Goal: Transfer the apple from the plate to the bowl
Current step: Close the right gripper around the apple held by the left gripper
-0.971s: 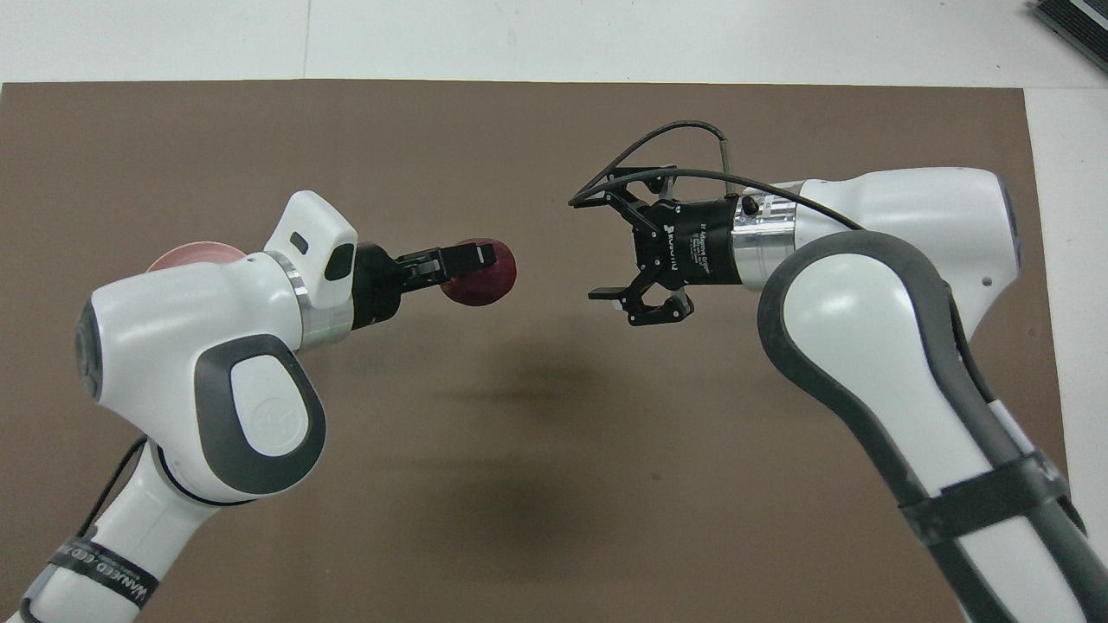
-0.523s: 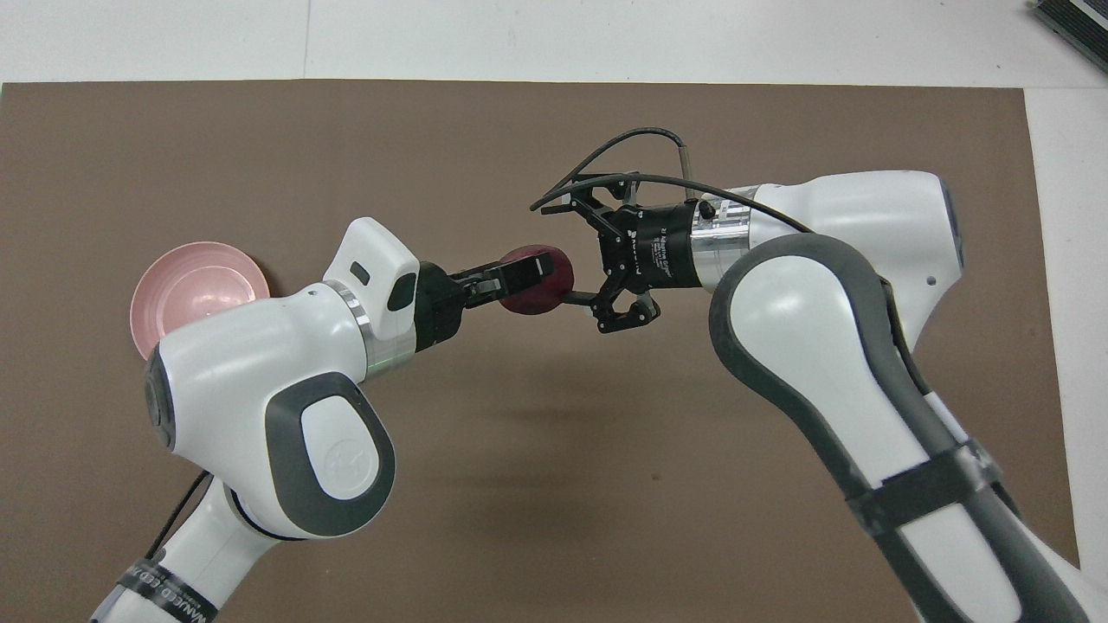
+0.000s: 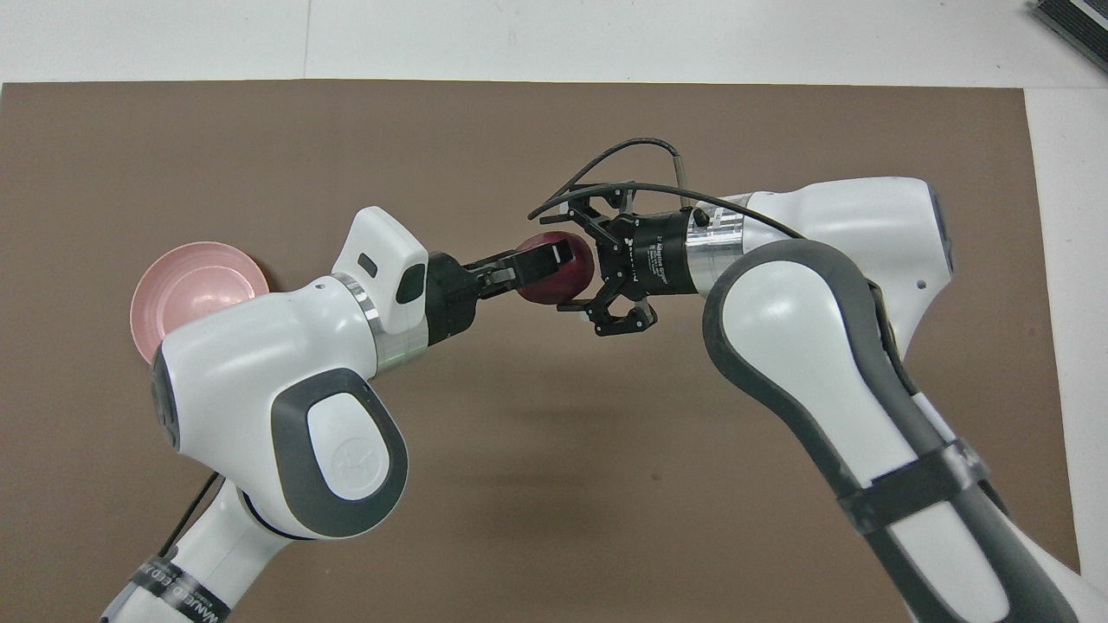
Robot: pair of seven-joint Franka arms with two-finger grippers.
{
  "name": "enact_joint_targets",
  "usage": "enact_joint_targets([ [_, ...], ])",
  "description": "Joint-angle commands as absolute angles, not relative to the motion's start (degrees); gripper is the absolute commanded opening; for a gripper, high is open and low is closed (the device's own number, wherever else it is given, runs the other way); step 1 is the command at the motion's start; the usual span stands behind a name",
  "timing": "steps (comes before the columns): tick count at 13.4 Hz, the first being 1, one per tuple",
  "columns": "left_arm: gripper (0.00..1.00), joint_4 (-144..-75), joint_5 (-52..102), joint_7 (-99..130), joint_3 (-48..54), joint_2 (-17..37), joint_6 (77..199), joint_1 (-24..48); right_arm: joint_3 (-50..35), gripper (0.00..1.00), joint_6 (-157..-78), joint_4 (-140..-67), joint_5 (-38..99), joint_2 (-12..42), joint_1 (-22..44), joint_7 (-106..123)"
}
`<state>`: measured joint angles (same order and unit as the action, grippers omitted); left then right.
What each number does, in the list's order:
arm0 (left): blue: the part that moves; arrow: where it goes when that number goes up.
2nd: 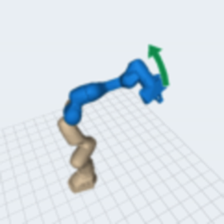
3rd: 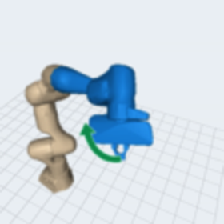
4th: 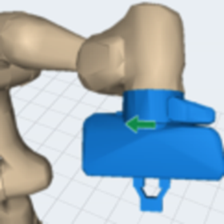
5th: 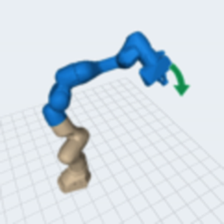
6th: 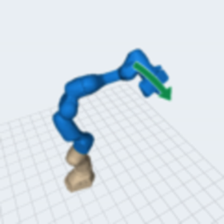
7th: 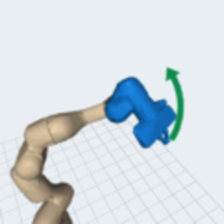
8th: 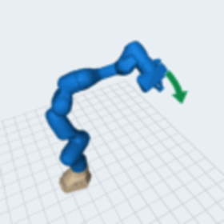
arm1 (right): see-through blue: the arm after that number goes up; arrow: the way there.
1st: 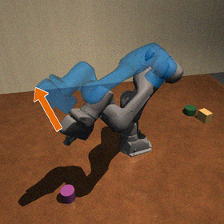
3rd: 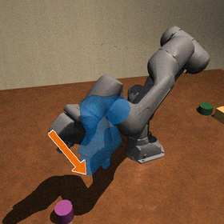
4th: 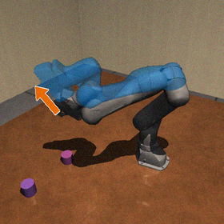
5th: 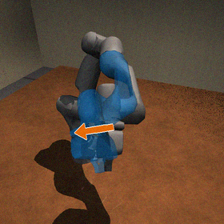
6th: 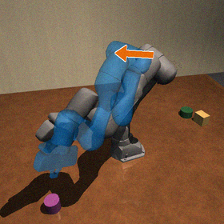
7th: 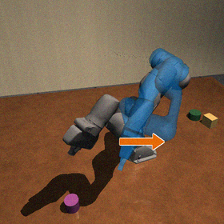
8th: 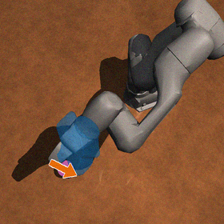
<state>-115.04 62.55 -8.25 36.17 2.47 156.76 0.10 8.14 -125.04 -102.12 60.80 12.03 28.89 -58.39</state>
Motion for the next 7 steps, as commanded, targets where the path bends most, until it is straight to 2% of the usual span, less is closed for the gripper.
enact_joint_targets([
  [1,0.21,-113.9,64.2,-8.2,35.8,3.3,158.1,1.5,8.2,0.13,-125.2,-101.8,61.1,12.0,28.9,-59.1],
  [2,0.24,-113.8,64.7,-8.1,35.8,3.3,158.1,1.5,8.2,0.00,-125.0,-101.8,62.0,12.0,28.7,-59.4],
  [3,0.25,-113.6,64.9,-8.1,35.8,3.3,157.9,1.3,8.3,0.00,-124.7,-101.8,62.6,12.0,28.6,-59.2],
  [5,0.35,-113.2,64.9,-8.1,35.8,3.3,157.9,1.3,8.3,0.00,-124.0,-101.8,62.5,12.0,28.2,-59.0],
  [7,0.58,-113.2,64.9,-8.1,35.7,3.3,158.0,1.3,8.3,0.00,-123.2,-101.8,62.5,12.0,27.6,-56.4],
])
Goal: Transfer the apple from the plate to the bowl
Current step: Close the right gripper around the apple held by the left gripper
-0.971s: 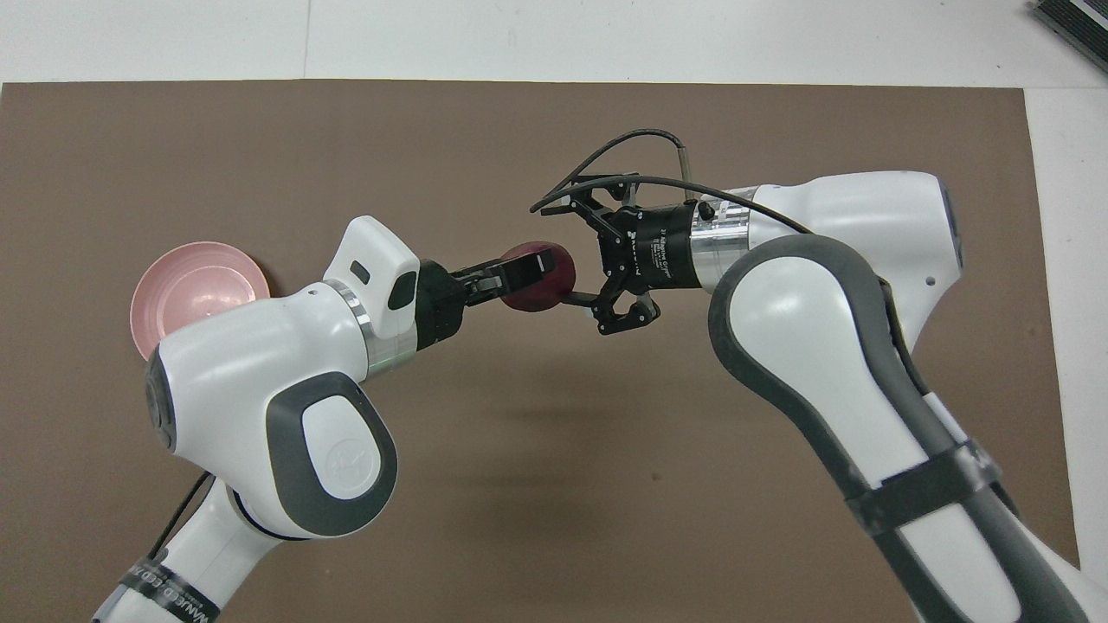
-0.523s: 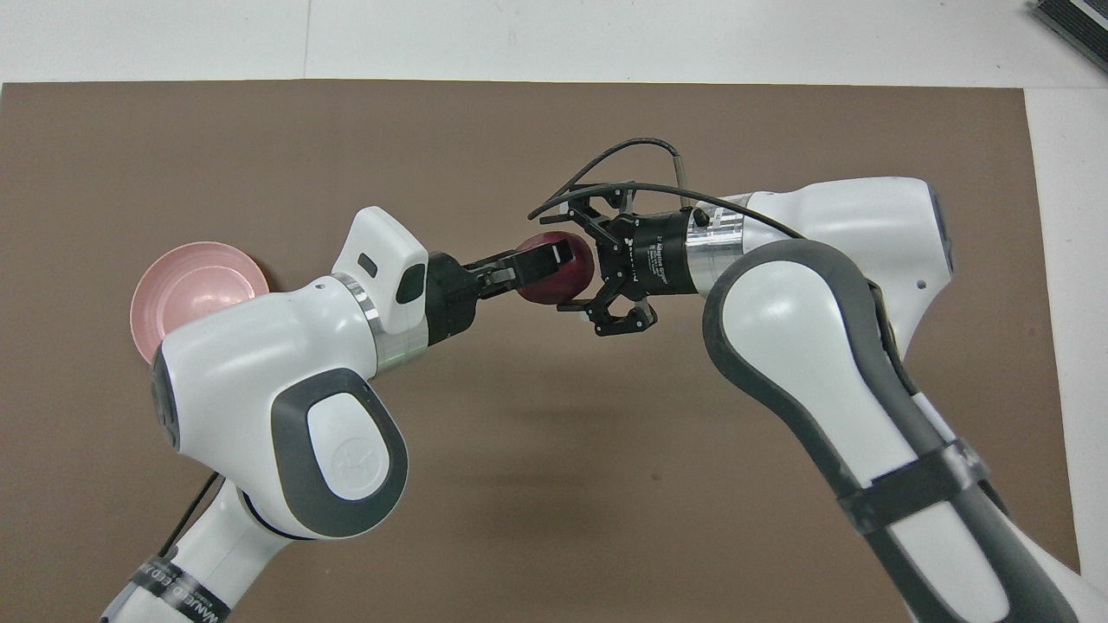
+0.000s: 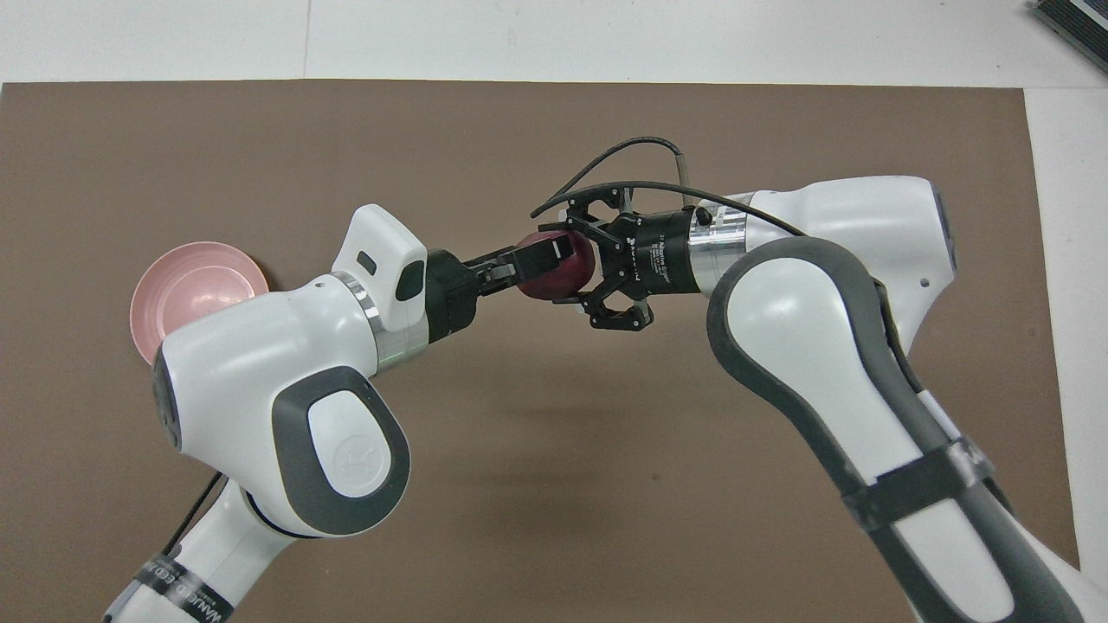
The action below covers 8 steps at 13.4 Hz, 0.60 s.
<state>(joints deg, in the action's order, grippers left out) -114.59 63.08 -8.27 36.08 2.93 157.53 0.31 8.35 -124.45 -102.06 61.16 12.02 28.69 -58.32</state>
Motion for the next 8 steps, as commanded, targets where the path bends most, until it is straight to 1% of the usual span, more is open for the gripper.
enact_joint_targets([
  [1,0.75,-113.2,64.9,-8.0,35.7,3.3,158.0,1.4,8.3,0.00,-121.7,-101.7,62.5,12.0,26.9,-55.5],
  [2,0.93,-113.2,64.7,-7.9,35.7,3.3,157.9,1.4,8.3,0.00,-120.7,-101.7,62.2,12.0,26.3,-55.3],
  [3,1.00,-113.0,64.3,-7.6,35.5,3.3,157.9,1.5,8.3,0.00,-120.3,-101.7,62.1,12.0,26.2,-54.5],
  [8,1.00,-113.6,63.3,-8.1,35.3,3.3,156.8,0.5,8.4,0.00,-120.2,-102.6,60.2,11.5,26.1,-53.9],
])
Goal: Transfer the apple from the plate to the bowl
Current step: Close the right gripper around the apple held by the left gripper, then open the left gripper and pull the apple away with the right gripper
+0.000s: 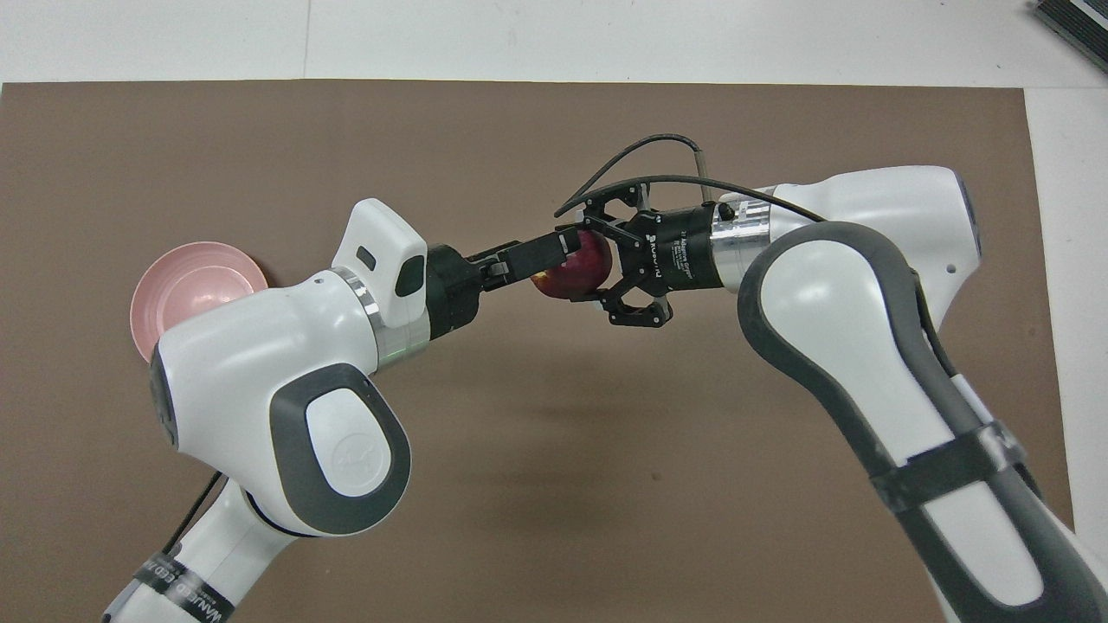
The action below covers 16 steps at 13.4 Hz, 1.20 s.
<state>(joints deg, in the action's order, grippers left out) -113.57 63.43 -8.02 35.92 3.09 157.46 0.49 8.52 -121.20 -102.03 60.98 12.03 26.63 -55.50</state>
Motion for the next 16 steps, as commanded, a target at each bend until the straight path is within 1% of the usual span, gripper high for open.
enact_joint_targets([
  [1,1.00,-113.8,63.3,-8.1,35.3,3.2,156.7,0.4,8.5,0.00,-120.1,-102.7,58.4,11.5,25.7,-53.8],
  [4,1.00,-113.8,62.9,-8.1,35.2,3.2,156.5,-0.9,8.5,0.00,-120.0,-102.8,53.9,11.7,23.8,-51.5],
  [6,1.00,-114.6,61.9,-8.1,35.2,3.1,155.8,-2.4,8.5,0.00,-118.3,-103.3,46.5,11.7,22.2,-49.8],
  [7,1.00,-114.6,59.7,-8.1,35.2,3.1,155.7,-2.6,8.5,0.00,-116.6,-103.3,41.0,11.7,21.4,-48.4],
  [9,1.00,-114.5,55.5,-8.1,35.1,3.2,153.0,-5.5,8.6,0.00,-111.4,-103.3,28.6,11.4,19.6,-43.4],
  [11,1.00,-114.3,50.2,-8.0,34.8,3.3,150.4,-7.8,8.7,0.00,-106.7,-102.7,19.5,9.3,16.8,-38.9],
  [12,1.00,-114.1,48.5,-8.0,34.8,3.3,149.1,-8.4,8.8,0.00,-105.1,-102.7,15.2,8.5,16.4,-35.2],
  [13,1.00,-114.0,45.5,-8.0,34.8,3.4,147.8,-9.6,8.9,0.00,-104.4,-103.9,9.8,7.8,16.0,-30.5],
  [14,1.00,-113.7,41.8,-7.9,34.8,3.9,146.3,-11.0,8.8,0.00,-104.8,-105.5,6.4,7.0,13.6,-26.2],
  [16,1.00,-112.8,36.0,-7.9,34.8,4.5,143.4,-13.6,8.9,0.00,-107.6,-107.5,4.3,6.7,8.1,-16.0],
])
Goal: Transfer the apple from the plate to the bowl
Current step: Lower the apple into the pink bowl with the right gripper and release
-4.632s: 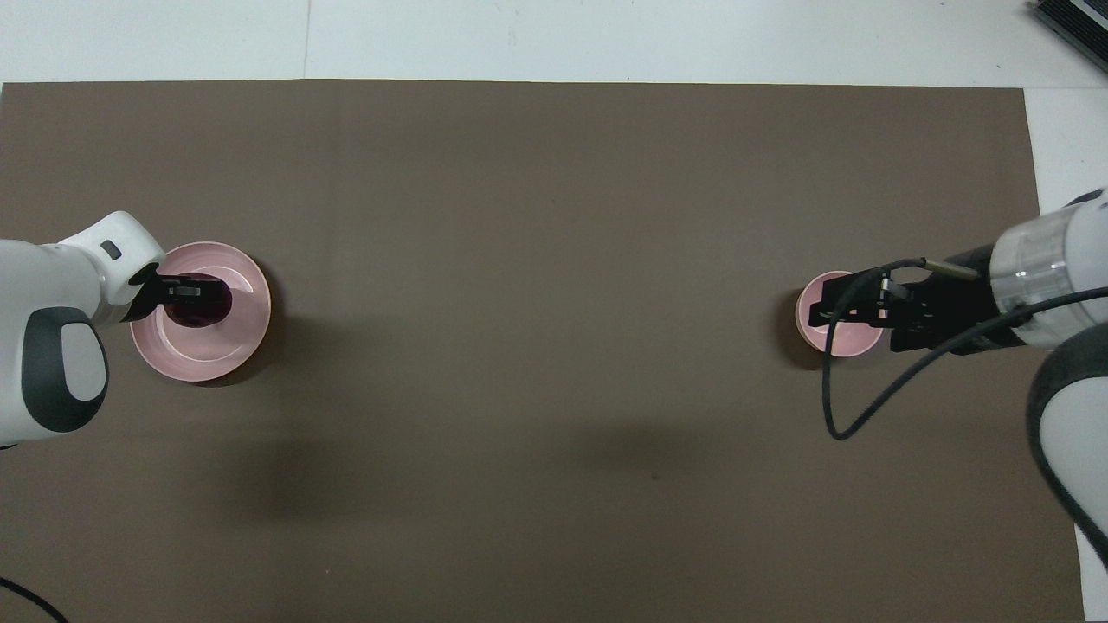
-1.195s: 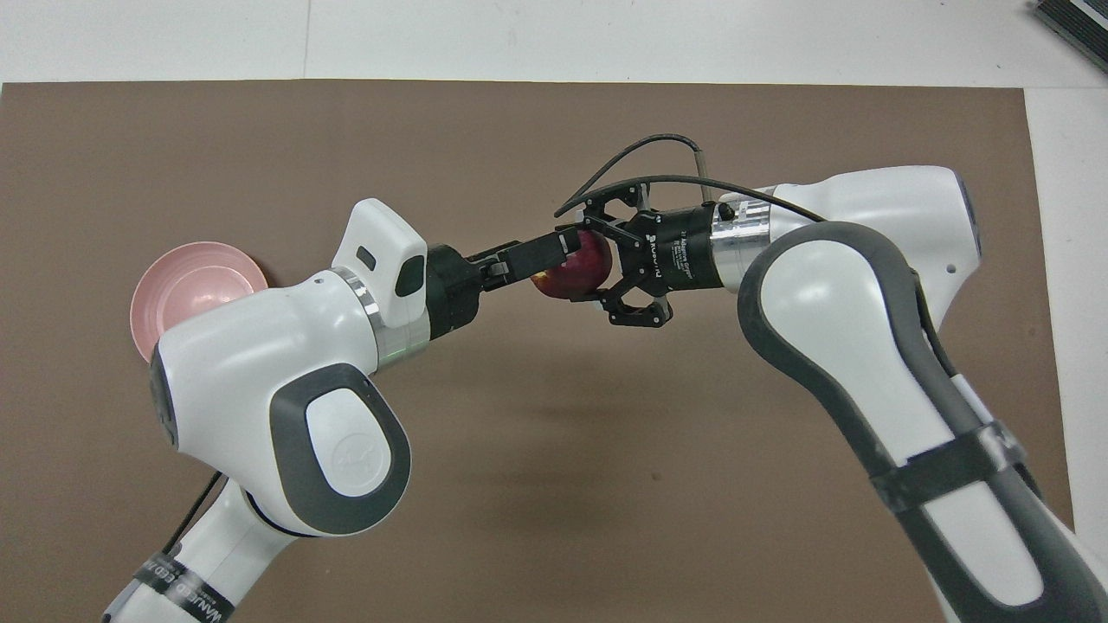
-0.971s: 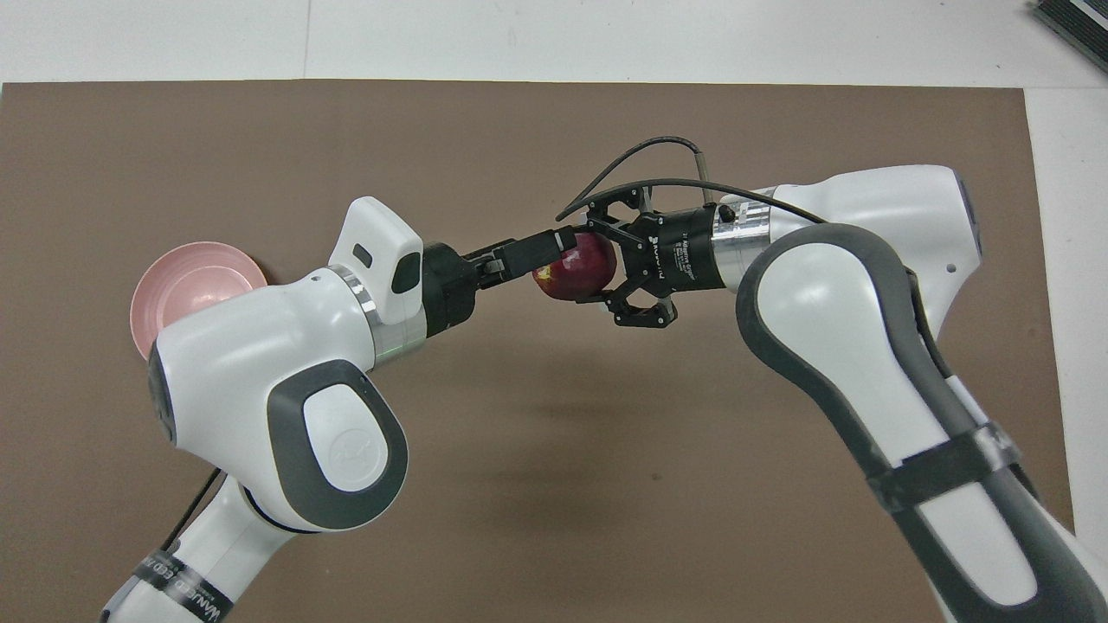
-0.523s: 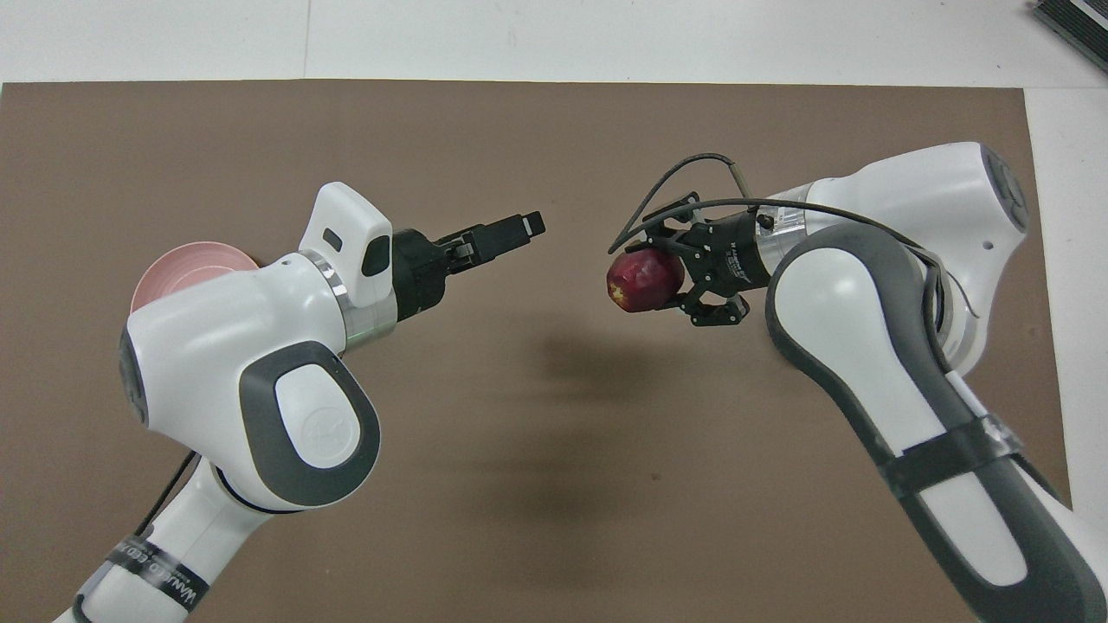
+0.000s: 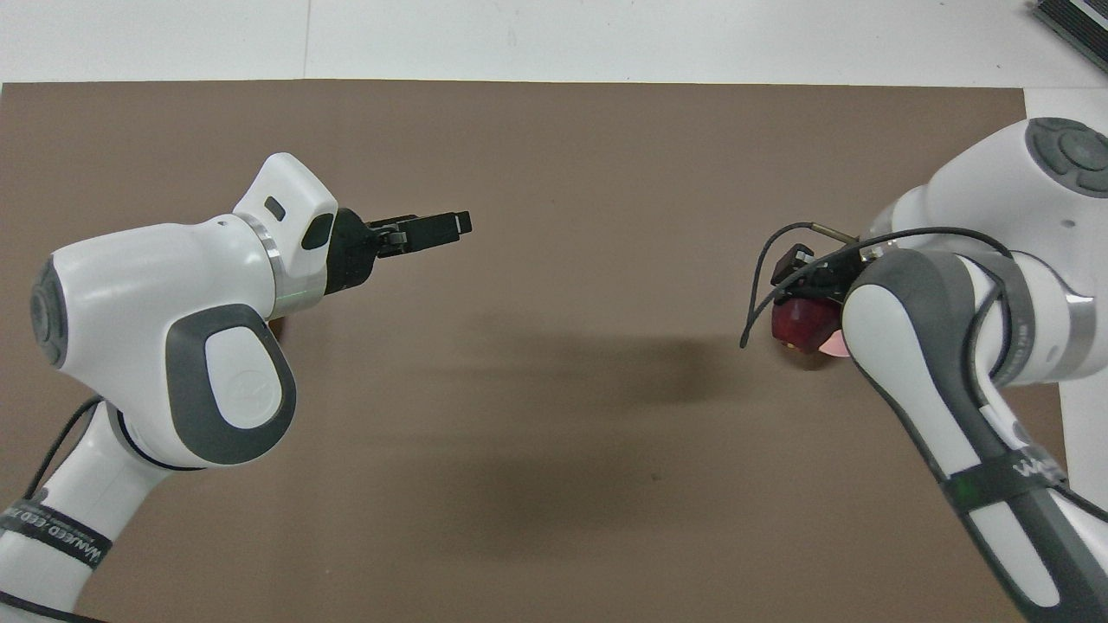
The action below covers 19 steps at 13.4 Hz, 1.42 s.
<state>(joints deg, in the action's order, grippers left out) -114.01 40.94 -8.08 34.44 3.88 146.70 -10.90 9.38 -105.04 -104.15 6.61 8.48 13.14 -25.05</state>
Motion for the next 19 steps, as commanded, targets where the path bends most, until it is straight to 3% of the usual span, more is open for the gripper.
enact_joint_targets([
  [1,1.00,-112.2,32.8,-7.9,34.7,5.4,142.6,-14.8,8.8,0.00,-108.5,-107.5,4.1,7.5,6.1,-13.0],
  [6,1.00,-103.6,14.3,-5.5,33.8,9.6,129.3,-16.3,8.7,0.00,-113.1,-107.5,3.8,11.4,6.3,-13.7],
  [9,1.00,-100.6,7.0,-4.7,32.8,8.5,121.0,-16.2,8.7,0.00,-117.0,-107.3,4.0,13.4,6.5,-13.7],
  [12,1.00,-92.5,2.7,-4.7,31.6,7.7,107.2,-16.0,8.6,0.00,-118.8,-107.8,4.0,14.5,6.4,-13.6],
  [16,1.00,-88.9,-1.0,-4.8,30.6,5.4,100.0,-16.0,8.6,0.01,-121.1,-110.4,4.0,14.5,6.4,-12.7],
  [19,1.00,-86.1,-0.5,-5.1,23.6,2.8,94.5,-11.5,8.6,0.20,-121.5,-111.7,4.4,14.9,6.4,-12.7],
])
